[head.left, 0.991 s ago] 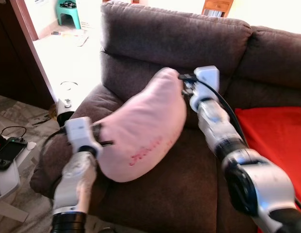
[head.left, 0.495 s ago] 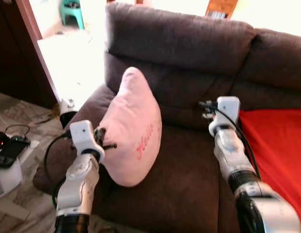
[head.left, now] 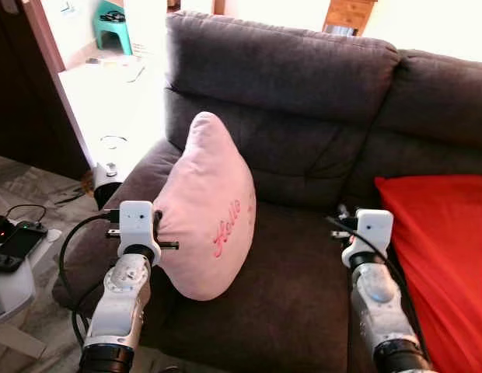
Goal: Move the pillow to the sofa from floor
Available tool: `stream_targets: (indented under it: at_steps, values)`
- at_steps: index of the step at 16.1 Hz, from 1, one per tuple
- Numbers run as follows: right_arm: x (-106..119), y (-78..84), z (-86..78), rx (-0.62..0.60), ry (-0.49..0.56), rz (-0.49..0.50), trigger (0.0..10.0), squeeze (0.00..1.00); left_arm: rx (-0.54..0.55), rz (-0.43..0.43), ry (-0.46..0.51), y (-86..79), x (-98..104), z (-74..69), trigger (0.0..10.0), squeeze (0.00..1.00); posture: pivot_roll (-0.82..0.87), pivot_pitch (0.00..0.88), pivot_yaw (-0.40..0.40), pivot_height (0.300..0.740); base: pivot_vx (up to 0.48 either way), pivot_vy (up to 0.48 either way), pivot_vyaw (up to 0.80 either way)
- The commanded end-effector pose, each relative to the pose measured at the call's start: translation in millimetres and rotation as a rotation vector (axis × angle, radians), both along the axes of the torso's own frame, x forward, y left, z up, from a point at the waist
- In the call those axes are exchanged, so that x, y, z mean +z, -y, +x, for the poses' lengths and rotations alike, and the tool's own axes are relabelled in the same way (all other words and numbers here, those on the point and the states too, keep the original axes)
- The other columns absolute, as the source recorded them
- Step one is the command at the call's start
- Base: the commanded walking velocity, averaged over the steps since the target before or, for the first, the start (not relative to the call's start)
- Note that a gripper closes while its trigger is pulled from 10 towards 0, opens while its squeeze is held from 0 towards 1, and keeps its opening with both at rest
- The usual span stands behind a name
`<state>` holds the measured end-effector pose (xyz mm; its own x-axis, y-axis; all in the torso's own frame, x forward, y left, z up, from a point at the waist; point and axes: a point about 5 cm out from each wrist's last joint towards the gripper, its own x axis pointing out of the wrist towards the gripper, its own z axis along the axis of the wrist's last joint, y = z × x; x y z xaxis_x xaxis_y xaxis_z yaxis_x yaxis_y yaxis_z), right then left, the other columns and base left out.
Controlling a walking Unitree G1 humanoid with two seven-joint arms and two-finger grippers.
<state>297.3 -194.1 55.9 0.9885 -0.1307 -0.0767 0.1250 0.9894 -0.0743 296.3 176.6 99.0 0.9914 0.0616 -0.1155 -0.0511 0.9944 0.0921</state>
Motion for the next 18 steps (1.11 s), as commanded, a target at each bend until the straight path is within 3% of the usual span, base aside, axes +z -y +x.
stream_targets:
  at_steps: [1, 2, 5, 9, 12, 15, 16, 18]
  values:
    - [-0.5, 3.7, -5.1, -0.025, -0.007, -0.004, 10.0, 0.0, 0.005, 0.05, 0.017, -2.9, -1.4, -0.2, 10.0, 0.0, 0.06, 0.016, -0.093, 0.74, 0.0, 0.0, 0.0]
    - [-3.2, 4.7, -8.6, -0.034, -0.015, -0.005, 10.0, 0.0, -0.004, 0.092, 0.047, -4.1, 1.1, 0.2, 10.0, 0.0, 0.06, 0.019, -0.093, 0.74, 0.0, 0.0, 0.0]
    - [-18.3, 7.3, -23.8, -0.053, -0.052, -0.005, 10.0, 0.0, -0.003, 0.114, 0.07, -6.6, 0.1, 0.7, 10.0, 0.0, 0.06, 0.023, -0.093, 0.74, 0.0, 0.0, 0.0]
    - [-56.4, 6.0, -55.6, -0.092, -0.199, -0.011, 10.0, 0.0, -0.028, 0.155, 0.027, -12.5, -9.0, 6.4, 10.0, 0.0, 0.05, 0.023, -0.091, 0.74, 0.0, 0.0, 0.0]
    - [-58.5, 2.6, -64.1, -0.081, -0.195, -0.002, 10.0, 0.0, 0.011, 0.134, 0.036, -19.6, -12.8, 4.5, 10.0, 0.0, 0.04, 0.016, -0.084, 0.74, 0.0, 0.0, 0.0]
    - [-63.3, 3.6, -69.6, -0.088, -0.212, -0.009, 10.0, 0.0, 0.005, 0.126, 0.033, -16.3, -19.8, 0.4, 10.0, 0.0, 0.04, 0.006, -0.083, 0.74, 0.0, 0.0, 0.0]
    - [-64.5, 4.2, -70.4, -0.091, -0.21, -0.008, 10.0, 0.0, 0.003, 0.117, 0.042, -14.9, -20.5, 1.0, 10.0, 1.0, 0.04, 0.002, -0.083, 0.74, 0.0, 0.0, 0.0]
    - [-66.3, 5.6, -70.9, -0.094, -0.214, -0.006, 10.0, 0.0, -0.009, 0.119, 0.041, -13.6, -21.8, 1.2, 10.0, 1.0, 0.04, 0.0, -0.082, 0.74, 0.0, 0.0, 0.0]
